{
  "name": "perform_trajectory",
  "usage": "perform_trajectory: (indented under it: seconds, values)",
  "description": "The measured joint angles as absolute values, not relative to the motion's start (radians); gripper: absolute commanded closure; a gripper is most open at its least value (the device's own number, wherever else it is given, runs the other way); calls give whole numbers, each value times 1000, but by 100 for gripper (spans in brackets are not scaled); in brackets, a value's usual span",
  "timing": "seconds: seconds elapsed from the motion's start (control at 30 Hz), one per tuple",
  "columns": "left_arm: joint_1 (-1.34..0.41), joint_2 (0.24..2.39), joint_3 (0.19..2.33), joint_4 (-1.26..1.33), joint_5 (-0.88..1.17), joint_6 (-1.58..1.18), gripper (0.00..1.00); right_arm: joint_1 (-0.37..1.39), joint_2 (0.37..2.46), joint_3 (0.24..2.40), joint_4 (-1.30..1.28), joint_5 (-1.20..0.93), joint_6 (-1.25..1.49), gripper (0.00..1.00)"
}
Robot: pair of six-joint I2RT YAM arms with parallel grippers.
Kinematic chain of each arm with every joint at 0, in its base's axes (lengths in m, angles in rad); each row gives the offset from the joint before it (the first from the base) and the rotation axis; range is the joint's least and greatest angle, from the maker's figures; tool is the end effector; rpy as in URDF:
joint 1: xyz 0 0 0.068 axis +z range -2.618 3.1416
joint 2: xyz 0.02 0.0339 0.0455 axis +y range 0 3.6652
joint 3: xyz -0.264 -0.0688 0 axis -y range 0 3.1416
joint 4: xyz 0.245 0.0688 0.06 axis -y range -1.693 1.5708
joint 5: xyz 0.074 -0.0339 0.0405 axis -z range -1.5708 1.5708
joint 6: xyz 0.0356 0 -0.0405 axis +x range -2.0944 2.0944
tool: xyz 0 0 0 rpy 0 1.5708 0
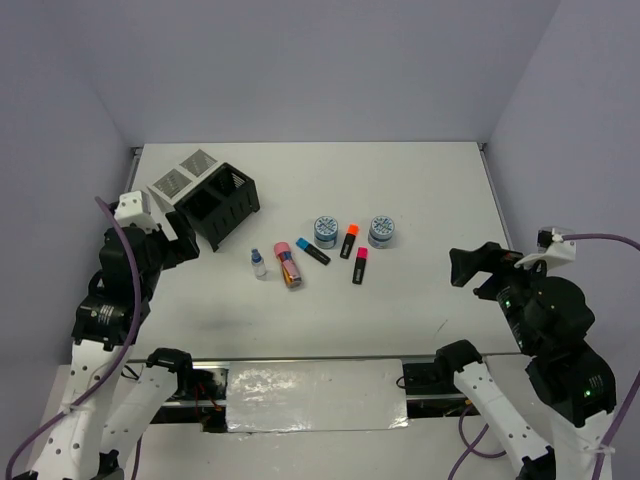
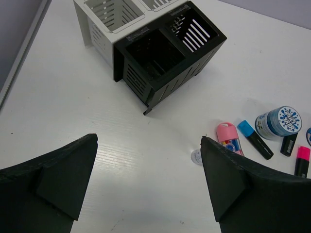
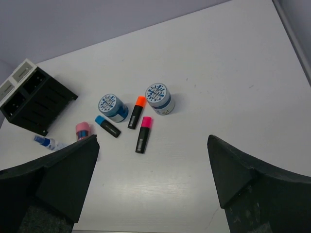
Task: Sort the stationery into containers
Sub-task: Pick up the stationery from the center of the board.
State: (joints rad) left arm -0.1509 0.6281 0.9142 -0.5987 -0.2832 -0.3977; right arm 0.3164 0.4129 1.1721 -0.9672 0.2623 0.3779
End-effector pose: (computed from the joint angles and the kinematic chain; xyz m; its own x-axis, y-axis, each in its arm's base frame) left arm 0.1275 -0.0093 0.3621 -0.2344 -0.3405 -0.9106 -0.2270 0.9299 -0.2893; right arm 0.0225 -0.0023 0.4092 -0.2043 0.3081 -0.9292 0.0172 0.9502 0.3112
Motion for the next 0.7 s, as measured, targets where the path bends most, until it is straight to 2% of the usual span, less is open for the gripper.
perform_trajectory:
  seconds: [0.2,0.33,0.43,0.53,0.7]
  values:
    - [-151,639,914,-599,-284,-399,1,316,379,1133,-923,236,385,0]
    - [-151,637,914,-599,-291,-400,1,316,328,968,-748,80,416,0]
    - [-151,630,914,-599,-292,-401,1,317,348,785,-524,-107,455,0]
    - [-151,631,914,-599,-294,-403,1,377,496,688,-367,-214,479,0]
    - [-151,641,914,-601,-309,-406,1,775,923,725,-179,-121,371,0]
